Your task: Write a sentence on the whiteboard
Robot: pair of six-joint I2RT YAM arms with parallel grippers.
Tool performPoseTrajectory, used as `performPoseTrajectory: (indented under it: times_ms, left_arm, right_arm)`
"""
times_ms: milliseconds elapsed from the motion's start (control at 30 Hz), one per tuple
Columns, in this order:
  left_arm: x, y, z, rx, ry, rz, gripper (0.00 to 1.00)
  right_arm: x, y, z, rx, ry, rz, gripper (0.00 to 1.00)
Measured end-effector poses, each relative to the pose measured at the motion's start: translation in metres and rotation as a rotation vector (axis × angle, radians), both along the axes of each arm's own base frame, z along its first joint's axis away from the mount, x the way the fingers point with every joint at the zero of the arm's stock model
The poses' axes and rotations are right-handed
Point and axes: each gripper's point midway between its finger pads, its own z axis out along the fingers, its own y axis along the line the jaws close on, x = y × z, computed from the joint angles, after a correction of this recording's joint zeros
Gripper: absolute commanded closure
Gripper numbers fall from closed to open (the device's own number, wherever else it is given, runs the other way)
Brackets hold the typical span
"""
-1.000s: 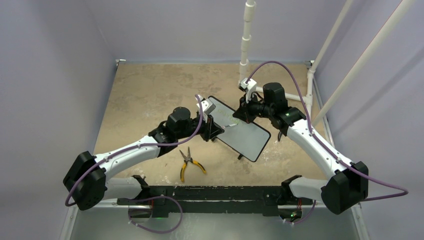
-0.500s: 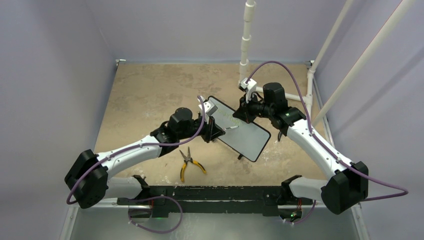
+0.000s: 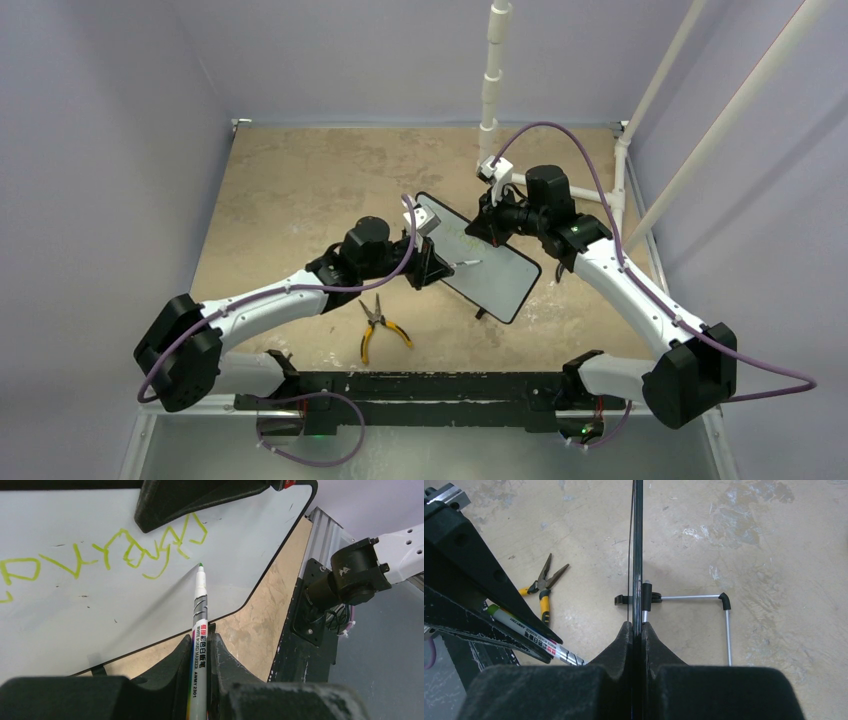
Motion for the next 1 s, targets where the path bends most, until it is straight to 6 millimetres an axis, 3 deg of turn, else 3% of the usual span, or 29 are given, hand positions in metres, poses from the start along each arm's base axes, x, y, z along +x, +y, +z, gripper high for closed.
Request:
performPoseTrajectory:
  times_ms: [633, 1000]
  left_arm:
    - [-0.008, -0.009, 0.006, -0.026, -0.007, -0.054, 1.0]
    - [-0.014, 0.002, 0.029, -0.044, -0.074, -0.058, 1.0]
  right_arm:
    - [0.0, 0.0, 0.0, 0.0, -0.001, 0.0, 1.0]
    - [0.0, 0.0, 0.0, 0.001, 0.0, 0.001, 1.0]
